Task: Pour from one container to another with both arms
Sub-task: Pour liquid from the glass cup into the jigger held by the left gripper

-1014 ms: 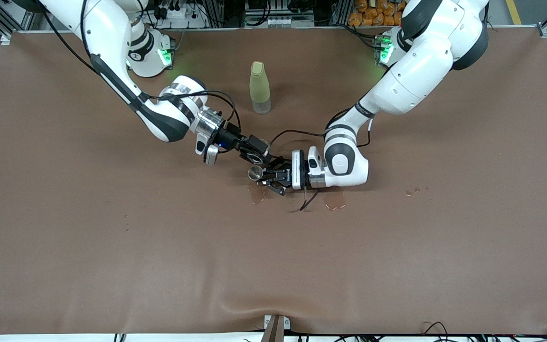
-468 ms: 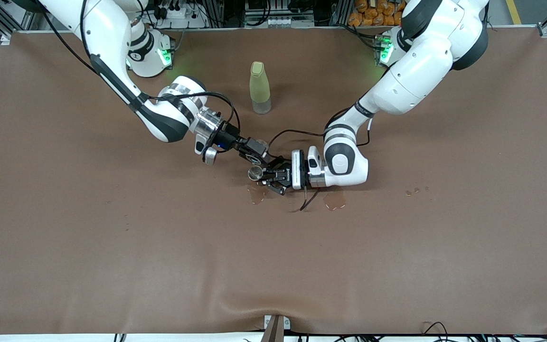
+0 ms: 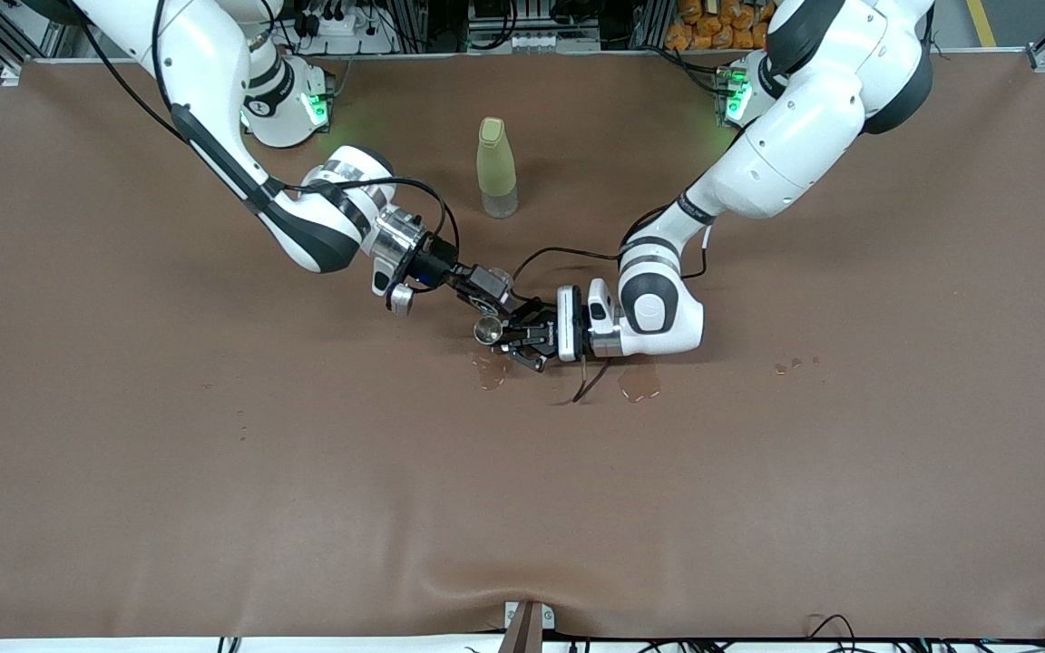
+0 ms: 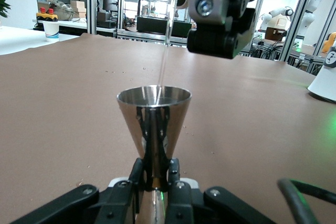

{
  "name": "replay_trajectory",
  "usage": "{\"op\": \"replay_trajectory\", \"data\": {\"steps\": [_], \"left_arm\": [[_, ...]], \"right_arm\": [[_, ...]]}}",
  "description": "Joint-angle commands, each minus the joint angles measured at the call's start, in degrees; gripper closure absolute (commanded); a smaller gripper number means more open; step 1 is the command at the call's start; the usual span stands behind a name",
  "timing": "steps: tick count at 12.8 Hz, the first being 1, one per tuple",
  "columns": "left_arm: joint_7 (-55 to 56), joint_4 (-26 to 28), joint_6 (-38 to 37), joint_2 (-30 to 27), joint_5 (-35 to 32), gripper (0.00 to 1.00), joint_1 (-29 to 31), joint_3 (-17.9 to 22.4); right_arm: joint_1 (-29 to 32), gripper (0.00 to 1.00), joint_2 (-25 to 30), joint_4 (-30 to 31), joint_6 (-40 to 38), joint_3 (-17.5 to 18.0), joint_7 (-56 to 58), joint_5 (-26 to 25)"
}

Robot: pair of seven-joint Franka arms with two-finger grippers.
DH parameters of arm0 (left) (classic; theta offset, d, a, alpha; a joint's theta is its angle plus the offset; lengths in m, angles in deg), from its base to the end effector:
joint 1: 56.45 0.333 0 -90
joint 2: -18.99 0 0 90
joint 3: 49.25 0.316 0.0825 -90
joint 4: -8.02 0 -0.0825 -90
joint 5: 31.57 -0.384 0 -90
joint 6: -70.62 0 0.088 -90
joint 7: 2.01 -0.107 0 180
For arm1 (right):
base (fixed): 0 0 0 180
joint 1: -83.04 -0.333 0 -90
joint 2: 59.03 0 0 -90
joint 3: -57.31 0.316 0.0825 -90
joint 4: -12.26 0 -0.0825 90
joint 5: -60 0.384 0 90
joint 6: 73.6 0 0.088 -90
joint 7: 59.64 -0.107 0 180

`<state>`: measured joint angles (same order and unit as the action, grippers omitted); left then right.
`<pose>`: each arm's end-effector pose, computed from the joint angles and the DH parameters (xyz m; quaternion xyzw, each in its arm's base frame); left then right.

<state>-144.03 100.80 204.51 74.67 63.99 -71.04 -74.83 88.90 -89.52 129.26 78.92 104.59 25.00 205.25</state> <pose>0.5250 -0.4227 0.0974 0.5834 -0.5299 0.3965 0.4708 0.4518 0.3650 0.2442 -0.7737 0.2145 -0.1307 0.5816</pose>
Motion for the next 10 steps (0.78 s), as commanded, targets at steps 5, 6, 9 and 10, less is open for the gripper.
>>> {"op": "replay_trajectory", "data": {"steps": [5,6,9,10], "left_arm": [[-0.98,1.34,-0.47,-1.27,1.91,1.0,0.35,-0.26],[-0.98,1.34,-0.47,-1.27,1.91,1.0,0.35,-0.26],[-0.98,1.34,-0.47,-1.27,1.91,1.0,0.35,-0.26],[-0.98,1.26,-0.47,-1.36,1.91,1.0,0.35,-0.35]], "right_arm": [[-0.07,1.0,-1.06,-1.17,0.58,-0.08,-3.33,3.55],[-0.07,1.0,-1.06,-1.25,0.58,-0.08,-4.13,3.55],[-0.07,1.0,-1.94,-1.6,0.58,-0.26,-4.31,3.55],[-0.07,1.0,-2.12,-1.69,0.58,-0.26,-4.75,3.55]]}}
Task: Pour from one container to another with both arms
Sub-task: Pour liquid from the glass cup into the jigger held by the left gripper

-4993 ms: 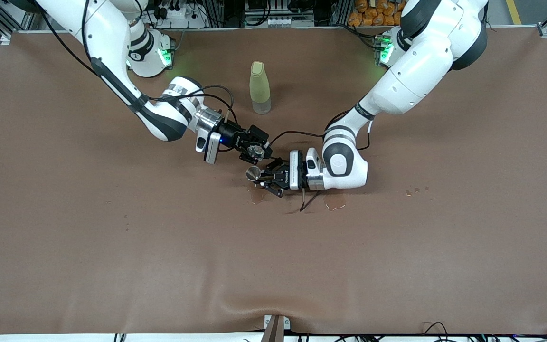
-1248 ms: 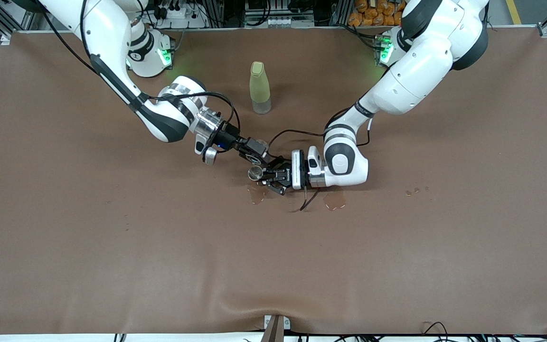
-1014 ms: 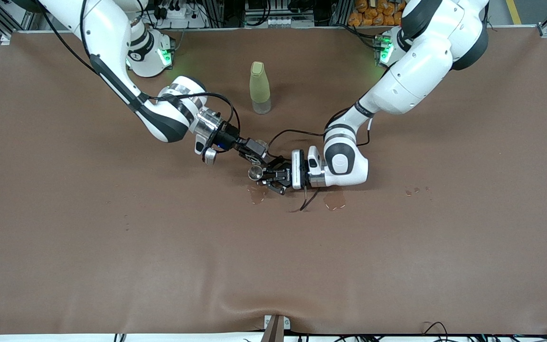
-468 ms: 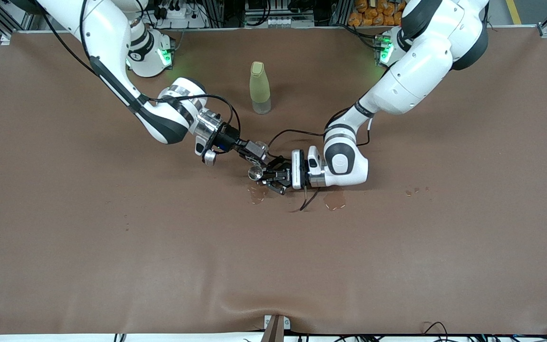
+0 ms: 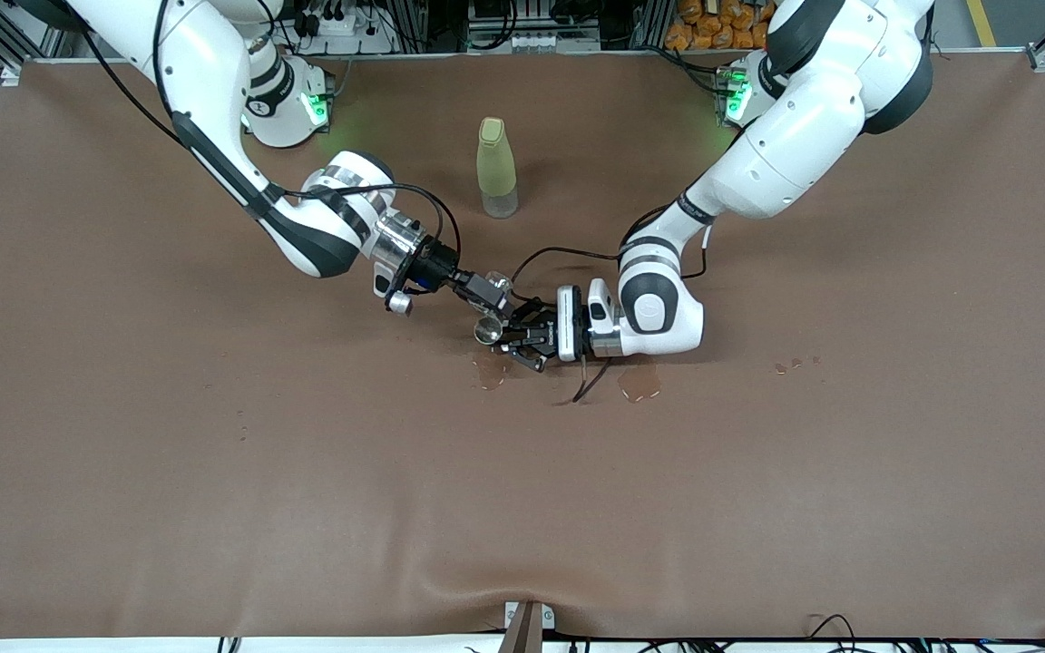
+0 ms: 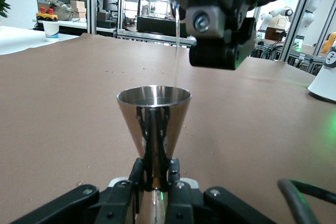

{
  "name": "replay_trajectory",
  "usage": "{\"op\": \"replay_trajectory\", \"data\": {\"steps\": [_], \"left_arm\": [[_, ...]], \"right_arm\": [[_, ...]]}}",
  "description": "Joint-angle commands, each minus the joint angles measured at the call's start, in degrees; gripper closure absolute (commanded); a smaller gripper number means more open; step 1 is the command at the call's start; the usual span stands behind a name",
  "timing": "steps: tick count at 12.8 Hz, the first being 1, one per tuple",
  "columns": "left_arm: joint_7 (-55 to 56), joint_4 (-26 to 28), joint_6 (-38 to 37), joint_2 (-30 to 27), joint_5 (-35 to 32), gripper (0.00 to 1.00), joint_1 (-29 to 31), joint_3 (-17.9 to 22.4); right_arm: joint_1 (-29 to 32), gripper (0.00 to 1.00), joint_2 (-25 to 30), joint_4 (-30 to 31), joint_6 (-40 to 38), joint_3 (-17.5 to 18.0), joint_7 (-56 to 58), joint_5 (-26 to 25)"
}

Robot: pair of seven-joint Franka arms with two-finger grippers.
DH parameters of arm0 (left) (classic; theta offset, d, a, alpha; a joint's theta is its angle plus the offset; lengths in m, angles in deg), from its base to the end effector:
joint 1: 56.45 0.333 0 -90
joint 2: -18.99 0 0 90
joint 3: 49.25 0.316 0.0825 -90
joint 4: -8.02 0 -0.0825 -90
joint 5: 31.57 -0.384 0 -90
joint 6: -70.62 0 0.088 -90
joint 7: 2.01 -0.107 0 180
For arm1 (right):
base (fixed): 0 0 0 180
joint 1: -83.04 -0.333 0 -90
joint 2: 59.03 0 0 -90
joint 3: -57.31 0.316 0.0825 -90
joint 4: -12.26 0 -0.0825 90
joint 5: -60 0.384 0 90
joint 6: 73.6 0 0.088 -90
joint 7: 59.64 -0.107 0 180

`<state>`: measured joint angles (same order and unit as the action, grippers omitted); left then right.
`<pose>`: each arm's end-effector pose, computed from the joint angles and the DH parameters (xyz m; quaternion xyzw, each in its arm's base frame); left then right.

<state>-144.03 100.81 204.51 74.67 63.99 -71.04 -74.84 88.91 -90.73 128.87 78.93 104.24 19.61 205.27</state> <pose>0.5249 -0.4227 0.0973 0.5834 -0.5299 0.3964 0.4709 0.4543 0.3631 0.2366 -0.7617 0.2588 -0.0990 0.5856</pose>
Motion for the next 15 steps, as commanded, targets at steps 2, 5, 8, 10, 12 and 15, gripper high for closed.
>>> {"op": "replay_trajectory", "data": {"steps": [2,5,8,10,12,15], "left_arm": [[-0.98,1.34,-0.47,-1.71,1.91,1.0,0.35,-0.34],[-0.98,1.34,-0.47,-2.15,1.91,1.0,0.44,-0.34],[-0.89,1.43,-0.47,-2.32,1.82,1.0,0.35,-0.25],[-0.89,1.43,-0.47,-2.59,1.82,1.0,0.35,-0.25],[-0.89,1.51,-0.47,-2.59,1.82,1.0,0.35,-0.34],[-0.8,1.6,-0.47,-2.68,1.82,1.0,0.44,-0.25]], "right_arm": [[-0.16,1.0,-0.91,-1.39,0.58,0.09,-1.98,3.52],[-0.16,1.0,-0.91,-1.57,0.58,0.09,-2.79,3.52],[-0.16,1.0,-0.47,-1.57,0.75,0.09,-1.92,3.09],[-0.07,1.0,0.5,-1.57,0.75,0.18,3.07,2.73],[0.54,1.0,1.46,-1.56,0.67,0.79,8.35,2.56],[2.38,1.0,3.49,-2.53,0.75,2.55,9.17,0.03]]}}
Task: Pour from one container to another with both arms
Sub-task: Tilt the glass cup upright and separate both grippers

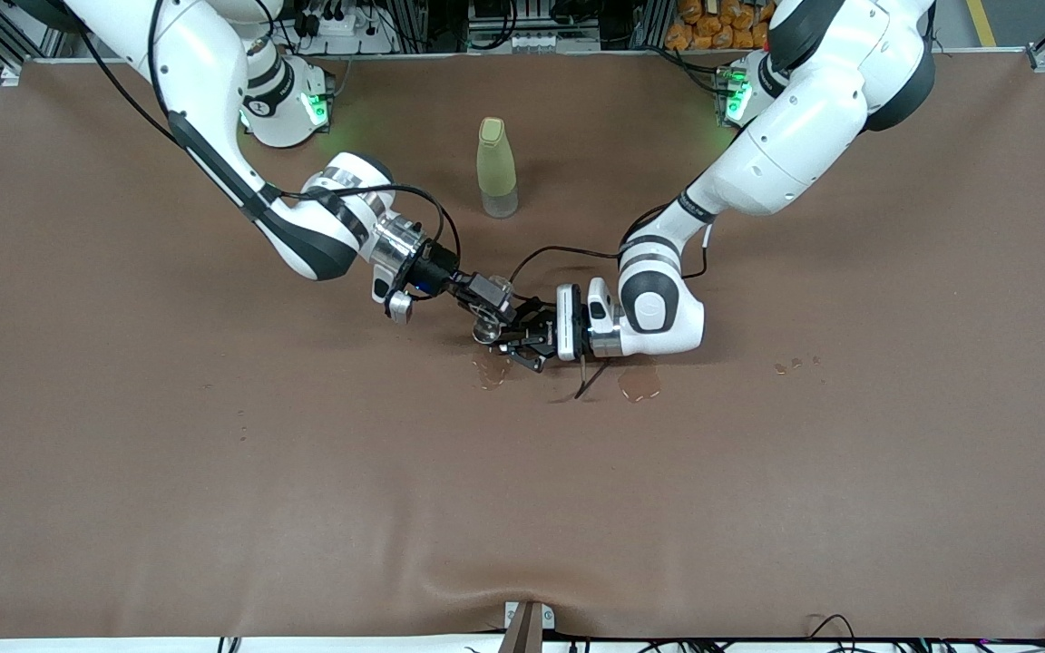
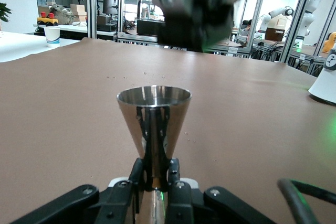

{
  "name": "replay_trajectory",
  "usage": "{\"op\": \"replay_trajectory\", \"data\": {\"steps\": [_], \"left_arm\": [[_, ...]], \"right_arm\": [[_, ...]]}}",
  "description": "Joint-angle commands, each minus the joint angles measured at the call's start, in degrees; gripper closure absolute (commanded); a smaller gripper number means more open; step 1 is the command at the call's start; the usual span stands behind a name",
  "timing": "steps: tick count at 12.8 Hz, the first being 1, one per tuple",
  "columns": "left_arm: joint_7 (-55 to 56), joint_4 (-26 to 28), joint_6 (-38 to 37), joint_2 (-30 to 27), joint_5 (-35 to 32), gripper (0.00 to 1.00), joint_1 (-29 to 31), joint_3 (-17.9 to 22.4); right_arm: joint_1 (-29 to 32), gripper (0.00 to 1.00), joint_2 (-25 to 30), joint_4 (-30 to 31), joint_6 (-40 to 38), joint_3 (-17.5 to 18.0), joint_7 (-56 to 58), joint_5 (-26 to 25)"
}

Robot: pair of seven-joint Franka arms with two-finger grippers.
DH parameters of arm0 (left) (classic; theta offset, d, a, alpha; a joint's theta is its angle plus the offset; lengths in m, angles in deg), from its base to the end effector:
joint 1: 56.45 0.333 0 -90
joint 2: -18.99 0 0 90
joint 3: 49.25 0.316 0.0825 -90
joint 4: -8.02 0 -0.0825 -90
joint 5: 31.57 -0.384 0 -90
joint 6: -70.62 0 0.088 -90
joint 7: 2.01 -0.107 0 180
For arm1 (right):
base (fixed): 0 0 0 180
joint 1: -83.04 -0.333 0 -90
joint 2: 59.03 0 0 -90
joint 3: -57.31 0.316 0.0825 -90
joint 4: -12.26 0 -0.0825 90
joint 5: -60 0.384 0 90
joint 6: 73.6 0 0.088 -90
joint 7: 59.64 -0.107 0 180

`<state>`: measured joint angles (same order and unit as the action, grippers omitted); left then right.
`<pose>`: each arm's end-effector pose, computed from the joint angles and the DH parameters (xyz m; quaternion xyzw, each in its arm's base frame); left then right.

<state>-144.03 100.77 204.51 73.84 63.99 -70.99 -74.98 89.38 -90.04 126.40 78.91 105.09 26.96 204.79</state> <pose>0.5280 -0.4243 0.1071 0.5791 -0.5321 0.4020 0.4689 0.4697 0.3694 0.2606 -0.7644 0.1992 -0.1547 0.5933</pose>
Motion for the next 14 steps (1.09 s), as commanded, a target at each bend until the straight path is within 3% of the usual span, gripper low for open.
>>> {"op": "replay_trajectory", "data": {"steps": [1,6,8,10,12,14], "left_arm": [[-0.8,1.73,-0.47,-1.93,1.82,1.0,0.4,-0.11],[-0.8,4.44,-1.52,-5.52,0.94,1.0,3.9,-0.2],[-0.89,7.52,-4.06,-8.34,0.24,1.0,6.36,-0.11],[-0.71,10.33,-7.22,-10.62,-4.92,1.0,10.83,-0.2],[-0.54,13.93,-11.26,-13.61,-9.49,1.0,15.4,-0.11],[0.42,16.83,-15.04,-16.16,-15.55,1.0,20.93,-0.11]], "right_arm": [[2.79,1.0,2.79,-0.15,0.85,2.06,1.73,-2.99],[11.48,1.0,2.79,0.47,0.59,4.43,1.82,-18.65],[17.53,1.0,3.06,0.47,0.59,7.41,2.26,-23.38],[23.42,1.0,2.88,1.17,-0.89,8.3,2.52,-35.13],[30.36,1.0,1.49,2.4,-10.08,7.34,2.52,-47.96],[33.81,1.0,-0.19,1.88,-19.23,1.74,2.35,-60.7]]}}
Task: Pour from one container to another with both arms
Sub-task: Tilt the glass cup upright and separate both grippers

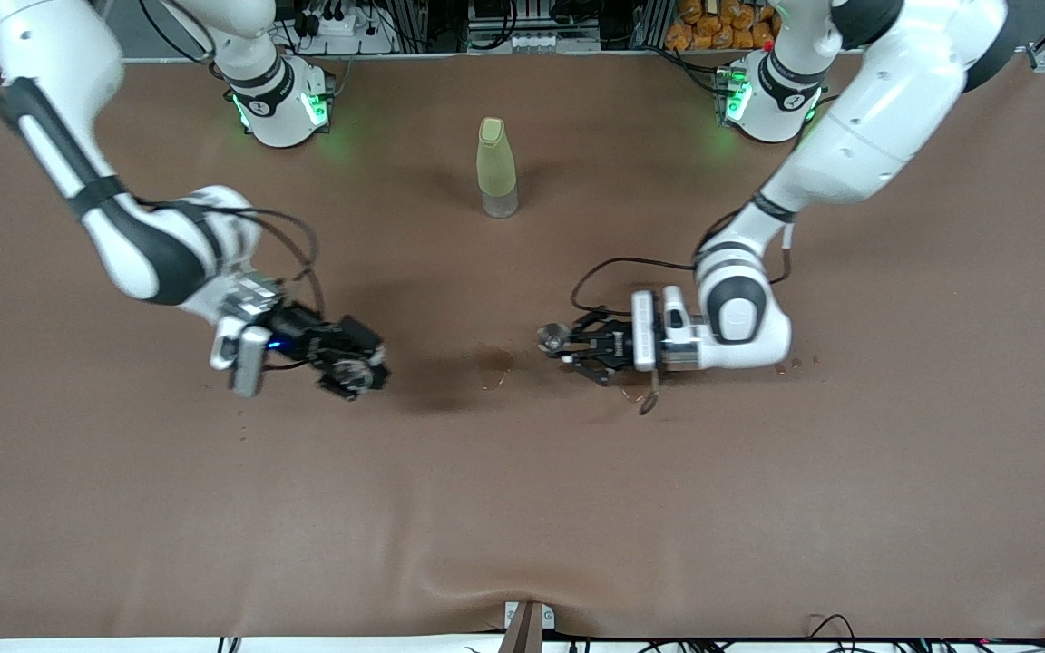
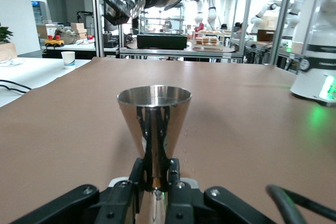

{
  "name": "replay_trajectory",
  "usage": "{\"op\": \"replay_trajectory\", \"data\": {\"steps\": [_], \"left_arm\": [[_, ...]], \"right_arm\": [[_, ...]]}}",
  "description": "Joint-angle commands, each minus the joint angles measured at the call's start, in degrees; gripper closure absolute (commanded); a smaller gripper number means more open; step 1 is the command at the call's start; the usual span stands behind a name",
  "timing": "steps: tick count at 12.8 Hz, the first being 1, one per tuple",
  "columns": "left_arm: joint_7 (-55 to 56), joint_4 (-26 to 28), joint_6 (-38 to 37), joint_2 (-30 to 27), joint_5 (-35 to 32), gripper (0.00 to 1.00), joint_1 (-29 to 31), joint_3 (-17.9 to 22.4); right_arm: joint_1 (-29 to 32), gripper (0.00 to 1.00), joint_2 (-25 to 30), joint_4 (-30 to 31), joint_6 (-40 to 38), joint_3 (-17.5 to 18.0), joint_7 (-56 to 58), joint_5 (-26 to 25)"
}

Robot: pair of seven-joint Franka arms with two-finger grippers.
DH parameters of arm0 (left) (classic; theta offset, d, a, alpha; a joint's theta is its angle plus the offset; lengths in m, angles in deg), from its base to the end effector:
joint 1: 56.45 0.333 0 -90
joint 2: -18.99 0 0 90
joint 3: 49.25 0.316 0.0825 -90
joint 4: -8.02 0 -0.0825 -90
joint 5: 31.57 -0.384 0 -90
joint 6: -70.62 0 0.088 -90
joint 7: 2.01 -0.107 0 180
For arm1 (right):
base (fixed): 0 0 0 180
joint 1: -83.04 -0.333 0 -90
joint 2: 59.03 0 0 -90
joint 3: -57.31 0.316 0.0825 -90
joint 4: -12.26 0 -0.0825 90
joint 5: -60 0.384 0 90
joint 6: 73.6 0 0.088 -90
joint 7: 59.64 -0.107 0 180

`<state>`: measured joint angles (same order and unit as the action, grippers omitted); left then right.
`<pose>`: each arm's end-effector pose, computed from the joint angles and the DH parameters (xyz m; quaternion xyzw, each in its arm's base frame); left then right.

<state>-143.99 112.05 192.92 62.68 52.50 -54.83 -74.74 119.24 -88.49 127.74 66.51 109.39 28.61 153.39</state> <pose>0.5716 -0.2818 0.1636 0.5431 -0.5590 0.4228 0.4623 0.5950 0.1419 0.2995 -0.7758 -0.0998 -0.3240 0.5322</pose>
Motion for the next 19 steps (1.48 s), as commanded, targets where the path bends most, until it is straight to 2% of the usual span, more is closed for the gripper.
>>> {"op": "replay_trajectory", "data": {"steps": [1,3,5,7,10,13,16,19], "left_arm": [[0.73,6.87,-5.39,-6.41,-7.57,1.0,7.5,-0.26],[1.26,8.11,-12.22,-7.29,-15.04,1.0,14.78,-0.35],[1.61,8.55,-19.09,-8.09,-22.15,1.0,22.25,-0.26],[1.61,8.38,-23.49,-8.0,-27.97,1.0,28.42,-0.09],[1.61,8.29,-26.32,-7.91,-34.48,1.0,36.94,0.09],[1.53,6.19,-26.76,-5.2,-38.44,1.0,44.42,0.18],[1.44,3.56,-27.11,-0.73,-38.98,1.0,45.58,3.77],[0.91,1.0,-27.11,3.42,-39.07,1.0,45.58,4.04]], "right_arm": [[3.96,1.0,-1.74,-0.51,-11.57,-7.03,0.78,-15.98],[4.05,1.0,-1.74,-2.97,-21.15,-14.78,3.4,-27.34],[4.05,1.0,-2.35,-5.52,-30.82,-22.77,10.06,-32.73],[4.22,1.0,-5.5,-8.15,-35.51,-27.89,18.75,-36.25],[4.14,1.0,-10.16,-10.8,-39.21,-33.51,32.56,-37.23],[4.4,1.0,-16.91,-13.95,-41.67,-38.0,47.14,-37.06],[6.85,1.0,-24.48,-21.42,-51.49,-38.8,52.28,-37.23],[8.7,1.0,-25.2,-21.18,-56.35,-39.95,55.61,-38.2]]}}
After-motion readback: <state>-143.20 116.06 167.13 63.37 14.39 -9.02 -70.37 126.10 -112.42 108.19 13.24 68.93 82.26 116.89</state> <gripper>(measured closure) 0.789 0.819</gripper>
